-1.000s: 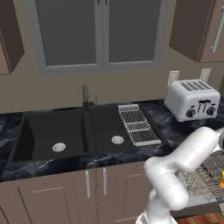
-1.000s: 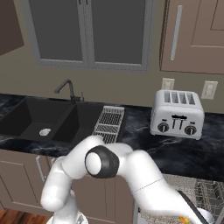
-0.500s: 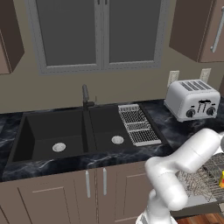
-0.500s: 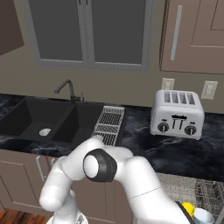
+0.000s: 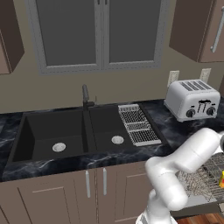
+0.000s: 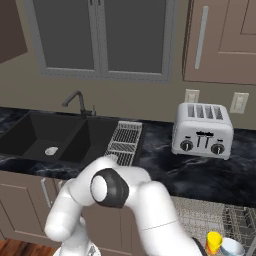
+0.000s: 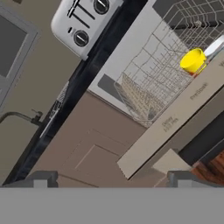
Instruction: Pick up the cup and bowl from the counter, place them in the dishwasher, and close the dishwasher door.
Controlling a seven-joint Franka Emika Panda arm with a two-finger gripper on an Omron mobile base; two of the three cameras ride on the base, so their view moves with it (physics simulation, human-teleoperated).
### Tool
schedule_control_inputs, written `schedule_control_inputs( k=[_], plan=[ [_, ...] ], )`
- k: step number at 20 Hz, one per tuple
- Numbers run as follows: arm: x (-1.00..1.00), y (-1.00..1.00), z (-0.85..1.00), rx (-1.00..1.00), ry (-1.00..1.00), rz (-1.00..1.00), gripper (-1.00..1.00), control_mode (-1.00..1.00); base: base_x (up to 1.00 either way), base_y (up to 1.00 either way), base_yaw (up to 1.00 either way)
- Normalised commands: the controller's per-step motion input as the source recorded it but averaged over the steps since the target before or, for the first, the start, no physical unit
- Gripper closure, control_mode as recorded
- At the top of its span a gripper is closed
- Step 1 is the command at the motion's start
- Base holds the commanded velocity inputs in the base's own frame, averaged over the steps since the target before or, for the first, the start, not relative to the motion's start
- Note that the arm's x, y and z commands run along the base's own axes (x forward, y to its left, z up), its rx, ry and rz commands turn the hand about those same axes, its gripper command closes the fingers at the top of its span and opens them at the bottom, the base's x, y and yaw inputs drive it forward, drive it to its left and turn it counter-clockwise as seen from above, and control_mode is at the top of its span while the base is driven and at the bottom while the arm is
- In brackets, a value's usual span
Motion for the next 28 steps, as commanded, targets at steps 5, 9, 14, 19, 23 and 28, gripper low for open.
schedule_control_inputs(
  k=[5, 9, 14, 19, 23, 28],
  plan=[
    [0.00, 0.30, -0.08, 0.00, -0.02, 0.00, -1.00, -1.00, 0.00, 0.00, 0.00],
    [0.00, 0.08, -0.17, 0.00, -0.01, 0.00, -1.00, -1.00, 0.00, 0.00, 0.00],
    [0.00, 0.00, -0.26, 0.00, -0.01, 0.00, -1.00, -1.00, 0.00, 0.00, 0.00],
    [0.00, 0.00, -0.24, 0.00, -0.04, 0.00, -1.00, -1.00, 0.00, 0.00, 0.00],
    [0.00, -0.02, -0.29, 0.00, -0.09, -0.03, -1.00, -1.00, 0.00, 0.00, 0.00],
    [0.00, -0.09, -0.25, 0.01, -0.16, -0.10, -1.00, -1.00, 0.00, 0.00, 0.00]
  ],
)
